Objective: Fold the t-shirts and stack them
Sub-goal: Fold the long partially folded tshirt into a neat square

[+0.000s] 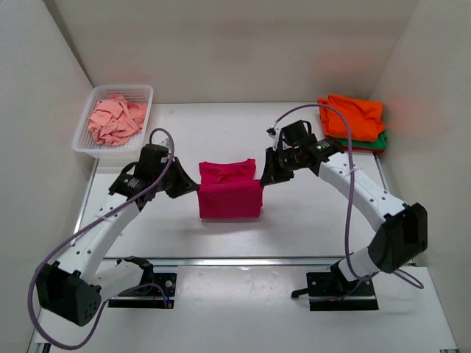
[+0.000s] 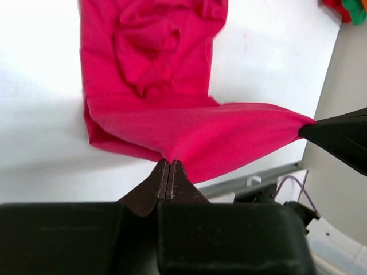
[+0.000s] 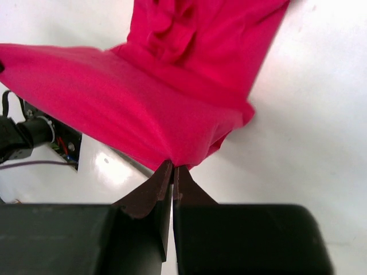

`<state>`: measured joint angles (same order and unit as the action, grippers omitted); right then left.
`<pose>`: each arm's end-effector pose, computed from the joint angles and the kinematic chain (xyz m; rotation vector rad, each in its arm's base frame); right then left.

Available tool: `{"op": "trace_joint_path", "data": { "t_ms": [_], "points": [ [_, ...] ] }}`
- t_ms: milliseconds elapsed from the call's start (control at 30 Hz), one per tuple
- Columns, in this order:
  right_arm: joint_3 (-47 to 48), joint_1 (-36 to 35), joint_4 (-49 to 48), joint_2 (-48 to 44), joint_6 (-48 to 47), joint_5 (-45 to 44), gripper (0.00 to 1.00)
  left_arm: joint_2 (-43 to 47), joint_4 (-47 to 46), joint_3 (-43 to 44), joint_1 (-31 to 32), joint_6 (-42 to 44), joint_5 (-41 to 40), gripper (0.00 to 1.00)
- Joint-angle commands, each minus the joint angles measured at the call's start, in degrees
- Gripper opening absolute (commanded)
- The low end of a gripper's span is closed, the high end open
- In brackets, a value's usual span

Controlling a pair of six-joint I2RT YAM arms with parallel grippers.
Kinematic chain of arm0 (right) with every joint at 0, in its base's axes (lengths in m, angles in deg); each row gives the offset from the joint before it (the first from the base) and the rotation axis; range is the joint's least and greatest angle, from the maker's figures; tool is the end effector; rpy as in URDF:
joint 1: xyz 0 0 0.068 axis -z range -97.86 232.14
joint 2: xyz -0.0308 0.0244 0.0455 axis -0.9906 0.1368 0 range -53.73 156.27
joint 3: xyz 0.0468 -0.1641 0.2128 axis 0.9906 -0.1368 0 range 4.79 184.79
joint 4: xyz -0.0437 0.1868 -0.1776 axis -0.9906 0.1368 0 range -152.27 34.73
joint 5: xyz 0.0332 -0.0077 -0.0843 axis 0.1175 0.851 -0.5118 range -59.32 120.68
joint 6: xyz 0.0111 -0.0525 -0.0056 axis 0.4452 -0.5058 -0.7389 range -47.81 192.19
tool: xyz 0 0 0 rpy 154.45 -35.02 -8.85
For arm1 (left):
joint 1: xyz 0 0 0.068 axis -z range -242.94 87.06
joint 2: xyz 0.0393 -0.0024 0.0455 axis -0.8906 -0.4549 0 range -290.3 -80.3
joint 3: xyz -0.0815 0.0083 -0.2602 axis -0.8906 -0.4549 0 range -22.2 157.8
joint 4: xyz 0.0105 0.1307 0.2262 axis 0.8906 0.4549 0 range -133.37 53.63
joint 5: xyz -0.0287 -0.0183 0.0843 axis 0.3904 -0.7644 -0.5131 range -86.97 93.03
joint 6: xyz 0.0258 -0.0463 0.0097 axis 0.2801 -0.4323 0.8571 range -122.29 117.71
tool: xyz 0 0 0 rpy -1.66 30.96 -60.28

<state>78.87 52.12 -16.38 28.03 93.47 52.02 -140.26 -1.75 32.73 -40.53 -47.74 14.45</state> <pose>0.2503 0.1595 0.3152 -0.3600 2.5883 0.8146 0.1932 -0.0872 0.3011 -0.4041 2.4826 -0.7661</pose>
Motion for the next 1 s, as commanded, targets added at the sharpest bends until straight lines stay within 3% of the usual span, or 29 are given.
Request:
{"op": "trace_joint_path", "data": {
  "t_ms": [0,467,967],
  "points": [
    [5.27,3.12,-0.44,4.10,-5.36,0.89,0.00,-3.47,-5.06,3.68,-2.46,2.91,-0.78,0.00],
    [22.05,10.07,-2.91,26.25,-11.43,3.70,0.00,-22.99,-18.85,7.29,-9.75,6.52,-1.40,0.00],
    [38.84,12.09,-11.08,50.24,-9.50,1.43,0.00,-48.30,-31.69,16.52,-9.85,4.94,-11.33,0.00]
  ]
}}
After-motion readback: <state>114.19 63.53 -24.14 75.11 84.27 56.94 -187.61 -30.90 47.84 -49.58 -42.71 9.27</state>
